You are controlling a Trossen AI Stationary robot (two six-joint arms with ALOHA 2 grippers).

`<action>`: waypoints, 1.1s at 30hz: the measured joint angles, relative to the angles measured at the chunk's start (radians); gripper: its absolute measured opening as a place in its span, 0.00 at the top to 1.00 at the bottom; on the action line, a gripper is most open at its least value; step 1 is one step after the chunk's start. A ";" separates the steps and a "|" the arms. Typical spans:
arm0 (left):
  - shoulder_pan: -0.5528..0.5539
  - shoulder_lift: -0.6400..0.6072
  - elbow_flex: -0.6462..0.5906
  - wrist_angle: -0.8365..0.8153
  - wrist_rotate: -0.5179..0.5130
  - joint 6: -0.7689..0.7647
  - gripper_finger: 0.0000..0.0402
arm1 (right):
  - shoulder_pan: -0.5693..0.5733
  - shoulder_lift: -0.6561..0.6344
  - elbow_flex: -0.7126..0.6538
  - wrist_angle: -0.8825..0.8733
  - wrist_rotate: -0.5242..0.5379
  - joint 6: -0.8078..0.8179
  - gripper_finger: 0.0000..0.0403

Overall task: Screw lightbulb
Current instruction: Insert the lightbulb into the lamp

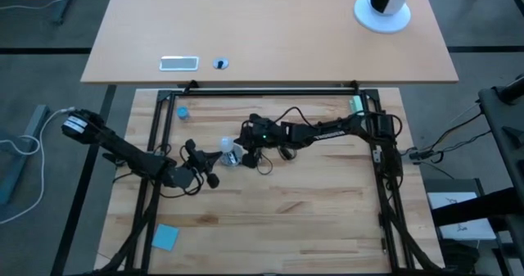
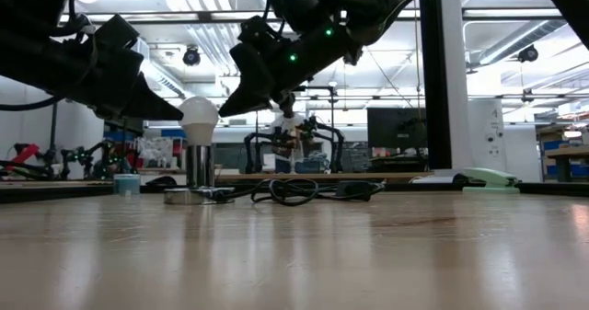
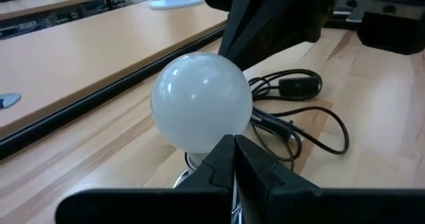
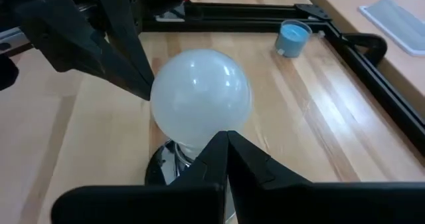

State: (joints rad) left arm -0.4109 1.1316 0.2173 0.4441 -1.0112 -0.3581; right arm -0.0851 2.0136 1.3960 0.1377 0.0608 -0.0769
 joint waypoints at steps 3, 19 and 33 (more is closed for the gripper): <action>0.000 0.000 0.000 0.000 -0.001 -0.002 1.00 | 0.008 0.000 0.000 0.000 -0.002 0.004 0.99; 0.001 0.000 0.000 0.000 -0.028 -0.014 1.00 | 0.056 -0.001 0.000 -0.012 0.006 0.023 0.99; -0.004 -0.003 0.000 -0.002 -0.022 -0.021 1.00 | -0.035 0.001 0.006 0.014 0.001 0.034 0.99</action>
State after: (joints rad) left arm -0.4152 1.1290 0.2173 0.4419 -1.0330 -0.3794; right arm -0.1200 2.0150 1.4020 0.1519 0.0618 -0.0425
